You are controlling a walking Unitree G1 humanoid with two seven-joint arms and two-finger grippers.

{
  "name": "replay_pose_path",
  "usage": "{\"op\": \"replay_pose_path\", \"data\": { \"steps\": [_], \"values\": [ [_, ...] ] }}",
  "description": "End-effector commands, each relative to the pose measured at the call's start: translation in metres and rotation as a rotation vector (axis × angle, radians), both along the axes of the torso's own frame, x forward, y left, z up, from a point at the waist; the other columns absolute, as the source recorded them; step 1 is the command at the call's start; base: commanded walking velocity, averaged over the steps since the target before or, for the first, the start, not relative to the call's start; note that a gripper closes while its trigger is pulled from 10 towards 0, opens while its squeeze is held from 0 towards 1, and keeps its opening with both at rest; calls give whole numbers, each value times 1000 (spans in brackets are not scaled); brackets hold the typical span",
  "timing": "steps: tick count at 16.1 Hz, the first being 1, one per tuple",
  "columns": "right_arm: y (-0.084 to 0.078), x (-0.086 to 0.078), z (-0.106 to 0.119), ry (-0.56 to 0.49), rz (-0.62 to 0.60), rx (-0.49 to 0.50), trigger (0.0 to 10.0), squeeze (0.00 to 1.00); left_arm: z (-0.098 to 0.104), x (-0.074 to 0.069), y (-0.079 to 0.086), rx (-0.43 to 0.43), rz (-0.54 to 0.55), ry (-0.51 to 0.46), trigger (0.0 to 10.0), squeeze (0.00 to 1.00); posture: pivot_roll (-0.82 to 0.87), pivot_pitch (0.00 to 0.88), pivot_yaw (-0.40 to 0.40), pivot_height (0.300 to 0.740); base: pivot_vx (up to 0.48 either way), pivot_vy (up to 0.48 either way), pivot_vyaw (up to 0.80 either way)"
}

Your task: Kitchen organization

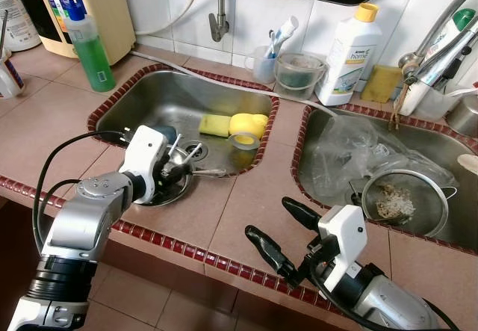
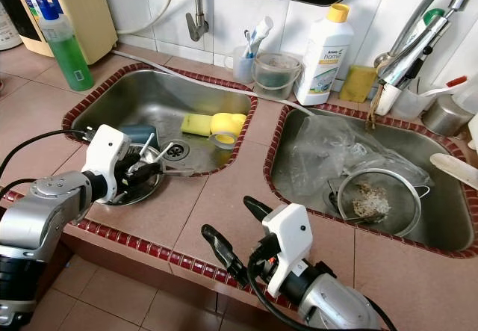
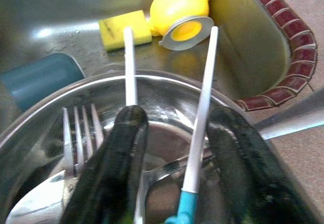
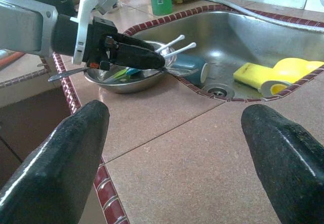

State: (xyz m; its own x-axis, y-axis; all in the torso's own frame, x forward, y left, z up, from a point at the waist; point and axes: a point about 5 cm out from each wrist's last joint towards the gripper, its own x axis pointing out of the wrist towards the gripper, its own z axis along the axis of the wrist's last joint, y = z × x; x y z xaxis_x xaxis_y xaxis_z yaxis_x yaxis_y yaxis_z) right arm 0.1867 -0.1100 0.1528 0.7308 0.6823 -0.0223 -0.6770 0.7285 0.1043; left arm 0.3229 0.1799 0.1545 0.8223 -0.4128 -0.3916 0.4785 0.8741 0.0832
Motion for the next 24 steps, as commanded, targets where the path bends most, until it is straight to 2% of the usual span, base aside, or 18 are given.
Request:
{"op": "replay_pose_path", "data": {
  "steps": [1, 17, 18, 19, 20, 23, 24],
  "values": [
    [0, -2, 4, -11, 0, -3, 10000, 0, -4, -4, 0, 14, -12, 22, 0, 0, -145, 96, -40, 740, 0, 0, 0],
    [1, -2, 4, -9, 7, 0, 10000, 0, -4, -4, 1, 13, -2, 15, 0, 0, -142, 89, -42, 740, 0, 0, 0],
    [1, -2, 4, -9, 8, 0, 10000, 0, -5, -4, 1, 17, -7, 17, 1686, 0, -142, 87, -42, 740, 0, 0, 0],
    [1, -2, 4, -10, 9, -1, 10000, 0, -5, -4, 0, 26, -18, 22, 6824, 0, -143, 88, -43, 740, 0, 0, 0],
    [1, -1, 4, -10, 10, -2, 10000, 0, -7, -4, -1, 31, -20, 29, 10000, 0, -144, 89, -43, 740, 0, 0, 0],
    [0, -1, 4, -10, 7, -2, 10000, 0, -11, -5, -1, 38, -24, 51, 10000, 0, -146, 92, -43, 740, 0, 0, 0],
    [0, -1, 4, -10, 5, -2, 10000, 0, -12, -6, -1, 24, -23, 59, 10000, 1000, -147, 93, -42, 740, 0, 0, 0]
  ]
}}
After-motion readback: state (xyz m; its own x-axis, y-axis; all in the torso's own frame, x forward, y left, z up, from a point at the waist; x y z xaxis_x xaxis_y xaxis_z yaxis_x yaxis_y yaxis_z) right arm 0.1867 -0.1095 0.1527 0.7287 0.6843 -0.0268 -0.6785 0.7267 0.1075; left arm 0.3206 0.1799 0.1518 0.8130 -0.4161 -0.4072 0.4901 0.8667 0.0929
